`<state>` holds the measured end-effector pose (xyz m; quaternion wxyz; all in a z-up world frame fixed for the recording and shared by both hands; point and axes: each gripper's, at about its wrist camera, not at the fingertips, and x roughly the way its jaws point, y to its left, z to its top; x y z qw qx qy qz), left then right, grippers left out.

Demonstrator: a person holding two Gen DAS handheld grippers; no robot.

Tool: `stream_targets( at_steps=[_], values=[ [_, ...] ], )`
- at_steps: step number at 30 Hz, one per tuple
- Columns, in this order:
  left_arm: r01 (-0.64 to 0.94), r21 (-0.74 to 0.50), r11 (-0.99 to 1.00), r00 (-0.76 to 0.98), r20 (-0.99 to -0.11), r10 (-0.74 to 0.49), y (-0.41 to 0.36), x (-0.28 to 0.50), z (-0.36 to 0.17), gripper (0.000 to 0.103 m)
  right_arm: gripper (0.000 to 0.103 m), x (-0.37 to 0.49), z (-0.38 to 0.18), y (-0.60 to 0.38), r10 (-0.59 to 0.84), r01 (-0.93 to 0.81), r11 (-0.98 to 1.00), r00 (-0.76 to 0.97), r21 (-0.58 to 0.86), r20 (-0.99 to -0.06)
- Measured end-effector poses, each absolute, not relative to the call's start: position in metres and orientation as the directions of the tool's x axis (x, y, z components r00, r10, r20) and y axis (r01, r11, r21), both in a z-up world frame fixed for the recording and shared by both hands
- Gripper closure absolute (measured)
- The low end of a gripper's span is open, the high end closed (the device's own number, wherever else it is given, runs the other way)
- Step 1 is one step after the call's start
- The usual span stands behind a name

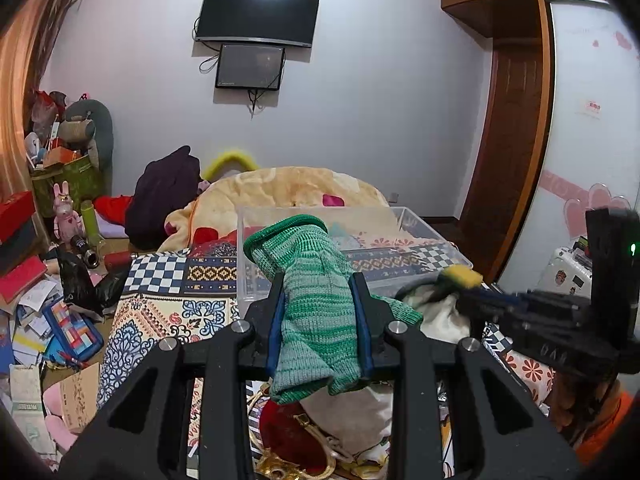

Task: Organize soft objects
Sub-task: 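Carry the sock and bag over the clear box and release both inside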

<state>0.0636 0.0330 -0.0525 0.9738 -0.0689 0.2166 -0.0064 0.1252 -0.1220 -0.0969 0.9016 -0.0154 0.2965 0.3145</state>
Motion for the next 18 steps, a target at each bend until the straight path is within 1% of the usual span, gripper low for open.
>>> stream_targets(
  at_steps=[4,8,10,12,13,17,18],
  values=[
    [-0.019,-0.139,0.99,0.899,-0.436,-0.044,0.033,0.065,-0.057,0.073,0.083,0.127,-0.111,-0.125,0.548,-0.571,0.802,0.592,0.173,-0.591],
    [-0.021,-0.136,0.991,0.897,-0.439,-0.041,0.033,0.063,-0.058,0.073,0.078,0.127,-0.121,-0.132,0.552,-0.561,0.801,0.556,0.209,-0.621],
    [-0.019,-0.137,0.99,0.896,-0.441,-0.044,0.032,0.063,-0.059,0.073,0.071,0.127,-0.121,-0.134,0.557,-0.557,0.799,0.542,0.227,-0.63],
    [-0.02,-0.136,0.991,0.895,-0.443,-0.043,0.031,0.063,-0.059,0.073,0.059,0.127,-0.124,-0.139,0.564,-0.546,0.798,0.527,0.255,-0.635],
    [-0.019,-0.135,0.991,0.894,-0.445,-0.044,0.03,0.063,-0.06,0.073,0.057,0.126,-0.126,-0.14,0.563,-0.54,0.8,0.528,0.261,-0.636],
    [-0.018,-0.132,0.991,0.892,-0.45,-0.044,0.03,0.064,-0.062,0.073,0.057,0.13,-0.132,-0.143,0.581,-0.538,0.79,0.5,0.295,-0.642],
    [-0.018,-0.131,0.991,0.892,-0.45,-0.043,0.03,0.064,-0.062,0.073,0.064,0.13,-0.132,-0.143,0.588,-0.538,0.785,0.493,0.307,-0.641]
  ],
)
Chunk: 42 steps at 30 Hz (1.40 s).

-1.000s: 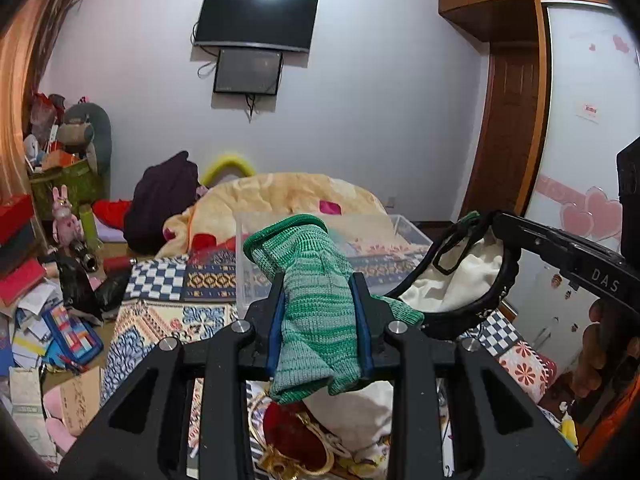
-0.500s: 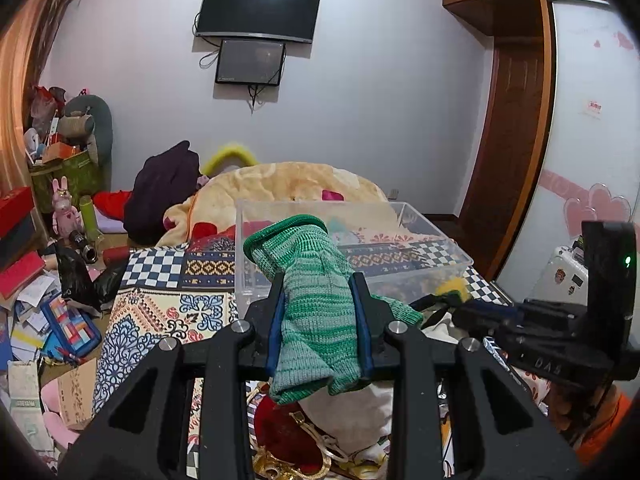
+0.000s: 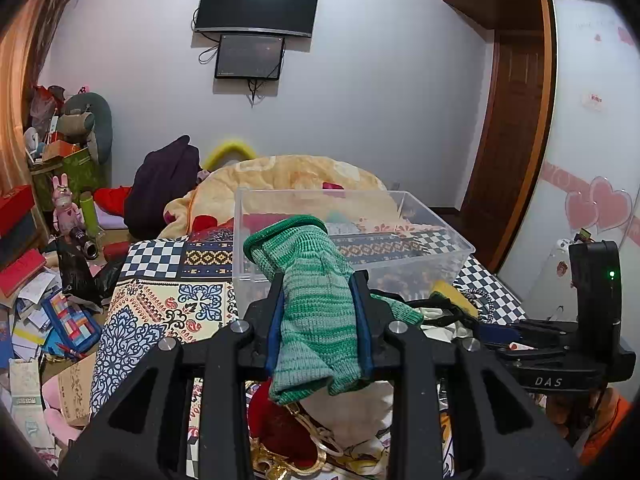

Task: Organize soft objects
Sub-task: 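Carry the sock and bag over the clear box and release both inside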

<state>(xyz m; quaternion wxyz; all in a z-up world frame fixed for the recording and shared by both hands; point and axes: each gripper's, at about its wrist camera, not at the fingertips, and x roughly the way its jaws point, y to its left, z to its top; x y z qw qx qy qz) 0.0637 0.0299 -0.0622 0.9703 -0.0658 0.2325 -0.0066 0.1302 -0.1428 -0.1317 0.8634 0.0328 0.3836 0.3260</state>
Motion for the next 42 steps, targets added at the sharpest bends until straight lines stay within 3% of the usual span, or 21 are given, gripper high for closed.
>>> stream_targets(
  at_steps=[2,6,16,31,35,42],
  values=[
    [-0.019,-0.128,0.992,0.893,-0.449,-0.041,0.03,0.063,-0.062,0.073,0.079,0.128,-0.129,-0.144,0.609,-0.546,0.772,0.488,0.326,-0.626],
    [-0.028,-0.119,0.992,0.898,-0.439,-0.028,0.031,0.062,-0.059,0.073,0.088,0.12,-0.111,-0.146,0.624,-0.566,0.764,0.524,0.31,-0.58],
    [-0.04,-0.081,0.996,0.919,-0.395,0.005,0.038,0.066,-0.036,0.073,0.092,0.119,-0.043,-0.134,0.684,-0.641,0.721,0.599,0.263,-0.416],
    [0.007,-0.066,0.998,0.908,-0.418,-0.034,0.039,0.117,-0.028,0.073,0.093,0.162,0.004,-0.125,0.595,-0.57,0.803,0.75,0.174,-0.29],
    [0.022,-0.076,0.997,0.883,-0.466,-0.055,0.041,0.141,-0.037,0.073,0.093,0.174,-0.002,-0.123,0.557,-0.53,0.83,0.775,0.172,-0.298],
    [0.044,-0.077,0.996,0.812,-0.578,-0.081,0.039,0.181,-0.062,0.073,0.093,0.196,-0.042,-0.121,0.517,-0.494,0.852,0.744,0.173,-0.423]
  ],
)
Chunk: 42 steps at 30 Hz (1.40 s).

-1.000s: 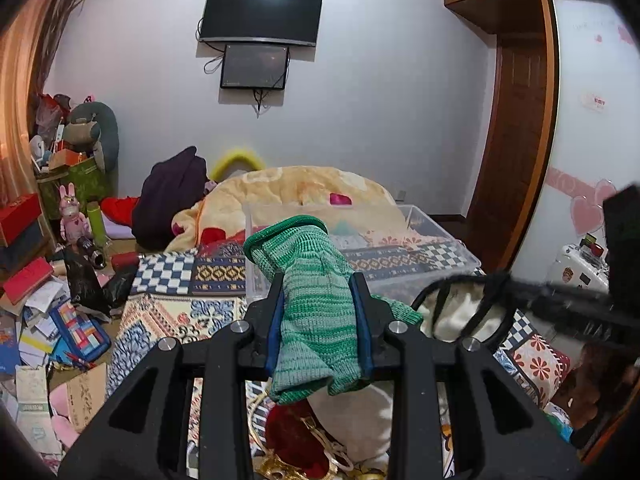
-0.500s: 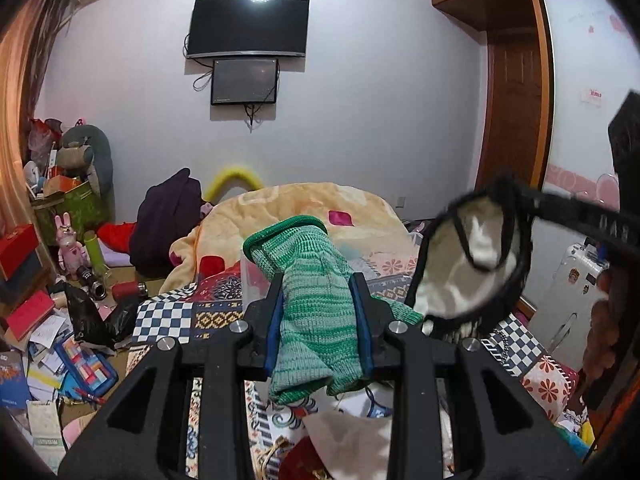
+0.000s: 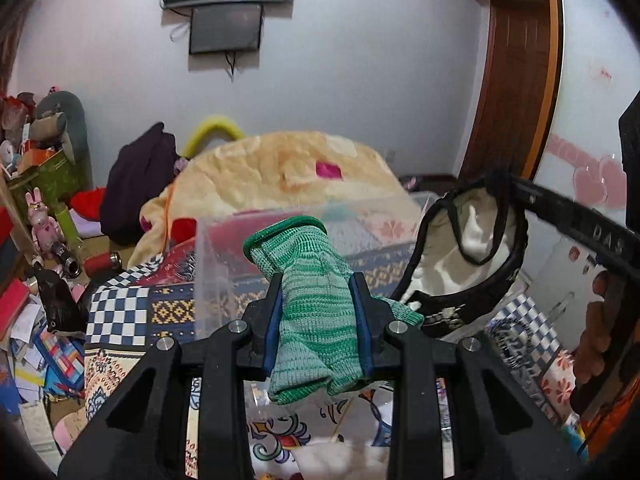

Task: Organize soft objects
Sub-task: 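Carry the sock and bag over the clear box and release both inside, then grasp the white cloth with the left gripper while the right gripper grasps the green sponge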

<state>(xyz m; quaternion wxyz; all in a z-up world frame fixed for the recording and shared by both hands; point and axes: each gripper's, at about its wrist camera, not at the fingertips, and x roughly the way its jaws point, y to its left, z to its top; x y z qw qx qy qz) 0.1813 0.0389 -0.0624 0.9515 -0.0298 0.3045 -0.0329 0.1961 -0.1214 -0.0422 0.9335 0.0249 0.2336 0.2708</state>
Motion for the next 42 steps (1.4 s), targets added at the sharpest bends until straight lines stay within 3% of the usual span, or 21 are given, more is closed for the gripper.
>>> stream_targets(
  at_steps=[7,9,13,16,19,23,30,35,42],
  values=[
    [0.056,-0.068,0.996,0.753,-0.652,-0.086,0.036,0.204,-0.08,0.071,0.093,0.208,-0.068,-0.118,0.488,-0.494,0.856,0.682,0.149,-0.545],
    [0.051,-0.059,0.997,0.749,-0.658,-0.077,0.035,0.207,-0.082,0.066,0.092,0.21,-0.073,-0.116,0.481,-0.501,0.855,0.663,0.138,-0.573],
    [0.056,-0.056,0.997,0.76,-0.645,-0.079,0.032,0.203,-0.078,0.046,0.091,0.213,-0.08,-0.111,0.463,-0.505,0.855,0.634,0.122,-0.62],
    [0.054,-0.026,0.998,0.78,-0.623,-0.058,0.03,0.196,-0.071,0.042,0.091,0.211,-0.082,-0.108,0.441,-0.508,0.856,0.629,0.092,-0.64],
    [0.051,-0.014,0.999,0.801,-0.596,-0.049,0.029,0.187,-0.062,0.031,0.087,0.207,-0.079,-0.11,0.444,-0.52,0.85,0.62,0.084,-0.647],
    [0.075,-0.02,0.997,0.828,-0.556,-0.074,0.028,0.168,-0.049,0.028,0.055,0.193,-0.071,-0.116,0.456,-0.528,0.846,0.64,0.076,-0.618],
    [0.096,-0.035,0.995,0.857,-0.505,-0.101,0.026,0.133,-0.037,0.014,0.032,0.163,-0.057,-0.131,0.474,-0.521,0.85,0.689,0.081,-0.548],
    [0.104,-0.061,0.993,0.856,-0.502,-0.121,0.026,0.111,-0.044,0.009,0.028,0.145,-0.06,-0.143,0.467,-0.498,0.862,0.714,0.09,-0.522],
    [0.123,-0.08,0.989,0.816,-0.56,-0.147,0.021,0.094,-0.073,0.007,0.026,0.136,-0.08,-0.147,0.474,-0.496,0.859,0.68,0.124,-0.56]
  ],
)
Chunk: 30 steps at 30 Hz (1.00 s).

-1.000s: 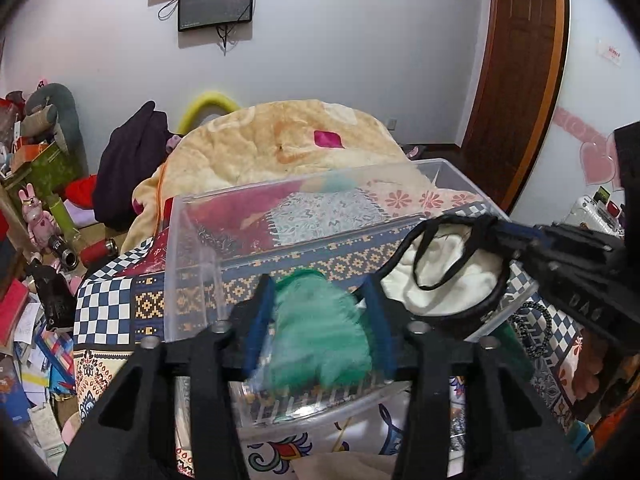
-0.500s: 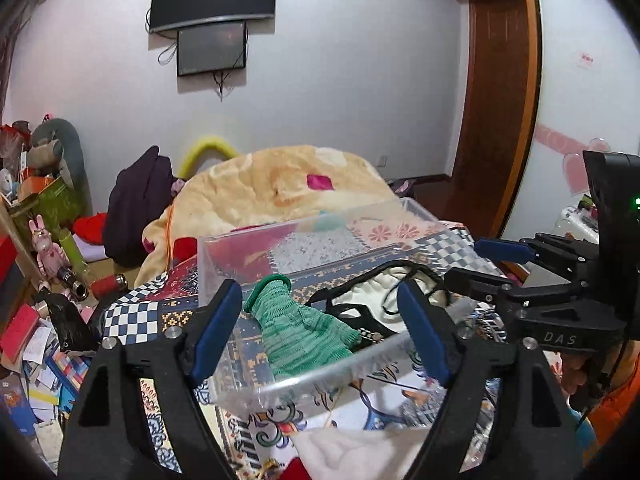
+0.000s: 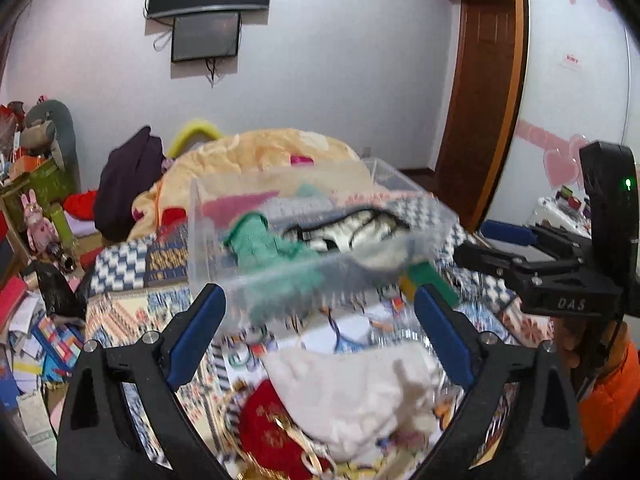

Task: Organize soft objects
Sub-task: 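Grasp the white cloth with the left gripper while the right gripper grasps the green sponge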

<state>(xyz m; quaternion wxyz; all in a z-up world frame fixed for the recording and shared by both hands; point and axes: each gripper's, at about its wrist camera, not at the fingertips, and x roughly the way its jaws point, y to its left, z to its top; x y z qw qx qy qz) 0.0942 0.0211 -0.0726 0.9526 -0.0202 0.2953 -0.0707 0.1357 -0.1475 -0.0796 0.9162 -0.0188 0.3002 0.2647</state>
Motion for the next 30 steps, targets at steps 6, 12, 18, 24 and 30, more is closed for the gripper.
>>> stream_targets(
  at_steps=[6,12,18,24,30],
  values=[
    [0.147,-0.051,0.988,0.785,-0.602,-0.148,0.006,0.08,-0.099,0.007,0.026,0.135,-0.104,-0.145,0.474,-0.49,0.858,0.636,0.156,-0.608],
    [0.133,-0.089,0.987,0.754,-0.638,-0.159,0.01,0.079,-0.122,0.007,0.026,0.141,-0.123,-0.144,0.472,-0.47,0.861,0.598,0.194,-0.648],
    [0.154,-0.154,0.976,0.731,-0.647,-0.217,0.014,0.086,-0.132,0.028,0.047,0.142,-0.133,-0.142,0.478,-0.468,0.858,0.573,0.213,-0.666],
    [0.162,-0.185,0.969,0.725,-0.644,-0.244,0.016,0.089,-0.133,0.051,0.067,0.138,-0.136,-0.143,0.501,-0.482,0.845,0.561,0.232,-0.66],
    [0.159,-0.158,0.975,0.734,-0.641,-0.224,0.014,0.088,-0.132,0.077,0.071,0.135,-0.137,-0.143,0.507,-0.494,0.839,0.563,0.227,-0.652]
  ],
)
